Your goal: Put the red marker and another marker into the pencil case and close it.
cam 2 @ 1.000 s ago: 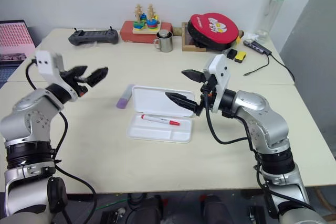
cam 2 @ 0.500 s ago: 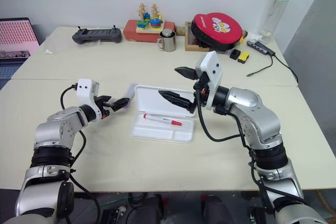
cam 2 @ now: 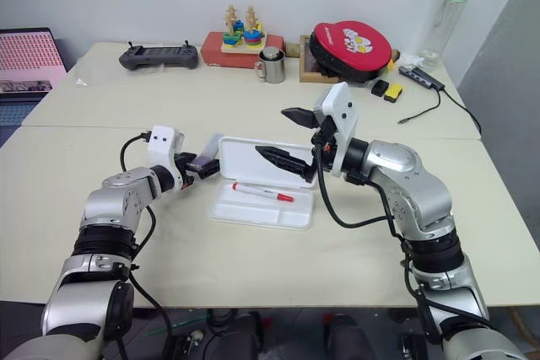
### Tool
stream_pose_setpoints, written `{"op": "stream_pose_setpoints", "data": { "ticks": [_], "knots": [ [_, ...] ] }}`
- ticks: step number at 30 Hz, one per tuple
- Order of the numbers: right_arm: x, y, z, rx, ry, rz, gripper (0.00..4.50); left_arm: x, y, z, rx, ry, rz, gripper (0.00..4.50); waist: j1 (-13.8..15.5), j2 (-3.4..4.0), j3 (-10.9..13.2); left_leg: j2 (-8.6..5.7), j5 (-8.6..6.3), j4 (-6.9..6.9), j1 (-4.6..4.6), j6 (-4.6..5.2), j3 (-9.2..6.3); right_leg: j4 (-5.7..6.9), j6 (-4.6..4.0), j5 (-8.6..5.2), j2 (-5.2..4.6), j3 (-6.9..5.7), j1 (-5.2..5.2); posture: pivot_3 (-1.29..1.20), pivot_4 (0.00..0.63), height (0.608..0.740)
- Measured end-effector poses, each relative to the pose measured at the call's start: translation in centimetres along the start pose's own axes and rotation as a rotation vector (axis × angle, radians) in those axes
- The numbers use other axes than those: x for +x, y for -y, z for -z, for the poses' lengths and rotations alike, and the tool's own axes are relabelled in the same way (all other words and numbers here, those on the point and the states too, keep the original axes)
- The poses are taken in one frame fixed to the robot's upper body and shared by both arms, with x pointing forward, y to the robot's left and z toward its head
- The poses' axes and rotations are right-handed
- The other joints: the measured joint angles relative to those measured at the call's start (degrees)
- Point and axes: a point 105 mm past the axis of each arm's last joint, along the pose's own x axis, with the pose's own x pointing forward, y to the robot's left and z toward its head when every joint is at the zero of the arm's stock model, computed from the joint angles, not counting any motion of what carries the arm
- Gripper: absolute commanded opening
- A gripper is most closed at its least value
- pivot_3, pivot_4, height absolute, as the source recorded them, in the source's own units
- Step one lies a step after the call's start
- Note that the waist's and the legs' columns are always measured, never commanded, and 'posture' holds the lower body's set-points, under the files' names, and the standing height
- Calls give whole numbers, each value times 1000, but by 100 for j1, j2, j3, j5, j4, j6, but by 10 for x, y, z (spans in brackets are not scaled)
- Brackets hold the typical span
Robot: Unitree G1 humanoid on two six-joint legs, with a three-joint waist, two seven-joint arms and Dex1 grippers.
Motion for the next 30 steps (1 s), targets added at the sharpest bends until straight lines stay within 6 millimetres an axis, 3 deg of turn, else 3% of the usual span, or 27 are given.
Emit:
{"op": "stream_pose_setpoints", "data": {
  "ticks": [6, 15, 24, 26, 28, 30],
  "knots": [
    [-1, 1, 0, -2, -4, 2, 4500, 1, -2, 0, -4, -15, -30, 2649, 0, 0, 0, -1, 0, 0, 0, 0, 0, 0, 0, 0, -1, 0, 1, 0, 150, 740],
    [-1, 1, 0, -2, -4, 2, 4500, 1, -3, 1, -12, -25, -35, 1231, 0, 0, 0, -1, 0, 0, 0, 0, 0, -1, 0, 0, -1, 0, 1, 0, 150, 740],
    [-3, 2, -1, -6, -7, -2, 4500, -5, -13, 3, -28, 4, -89, 1210, -36, 1, 0, 1, 0, 0, 2, 0, 0, 0, 0, 0, 0, 1, -1, 0, 150, 740],
    [-6, 4, -2, -11, -5, 3, 4500, -8, -17, -7, -52, 78, -102, 1210, -39, 0, 0, 3, 0, -1, 1, 0, 0, 1, 0, 0, 2, 1, -4, 0, 150, 740],
    [-8, 3, -6, -20, 4, 1, 4500, -15, -18, -38, -145, 252, -72, 1210, -20, -2, 2, 3, 0, -1, -8, 0, -1, 0, 0, 0, 2, -2, -8, 0, 150, 740],
    [-9, -2, -11, -18, 24, -24, 4500, -34, -4, -92, -168, 478, 60, 1210, -9, -3, 2, 1, 0, -1, -18, -1, -1, -6, -1, 1, -1, -3, -11, 0, 150, 740]
  ]
}}
